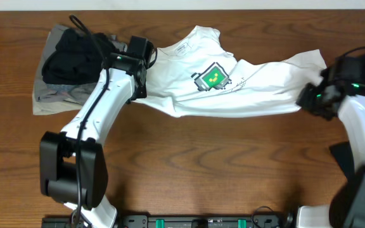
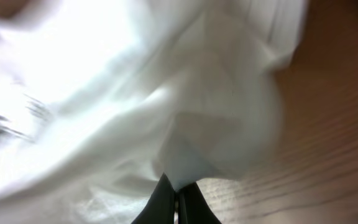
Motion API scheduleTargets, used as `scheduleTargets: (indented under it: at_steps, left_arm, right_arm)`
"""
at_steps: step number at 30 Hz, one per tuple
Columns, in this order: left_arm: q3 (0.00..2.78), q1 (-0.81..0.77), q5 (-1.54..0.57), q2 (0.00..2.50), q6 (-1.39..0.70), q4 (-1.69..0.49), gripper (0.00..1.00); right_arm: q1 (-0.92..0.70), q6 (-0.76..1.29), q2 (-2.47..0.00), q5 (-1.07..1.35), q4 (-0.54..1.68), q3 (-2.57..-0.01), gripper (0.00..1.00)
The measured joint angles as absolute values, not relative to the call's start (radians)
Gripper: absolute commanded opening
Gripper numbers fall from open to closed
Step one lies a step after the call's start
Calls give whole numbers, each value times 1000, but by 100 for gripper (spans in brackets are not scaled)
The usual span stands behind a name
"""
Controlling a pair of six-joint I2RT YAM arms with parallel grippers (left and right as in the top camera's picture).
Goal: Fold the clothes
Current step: 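Grasp the shirt edges with both grippers and lift it up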
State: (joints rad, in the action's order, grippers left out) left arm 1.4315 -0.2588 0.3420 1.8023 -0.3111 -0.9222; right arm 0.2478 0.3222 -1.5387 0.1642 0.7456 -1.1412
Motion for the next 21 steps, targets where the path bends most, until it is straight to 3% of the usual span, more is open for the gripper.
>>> scheduleTargets:
  at_steps: [7, 21]
  left_arm:
    - [1431, -259, 329, 1610, -311, -920, 6]
    - [1431, -259, 88, 1164, -141, -787, 6]
  right_arm:
    - [277, 322, -1290, 165, 691, -1164, 1]
    - [280, 354, -1145, 164, 764, -1279, 1]
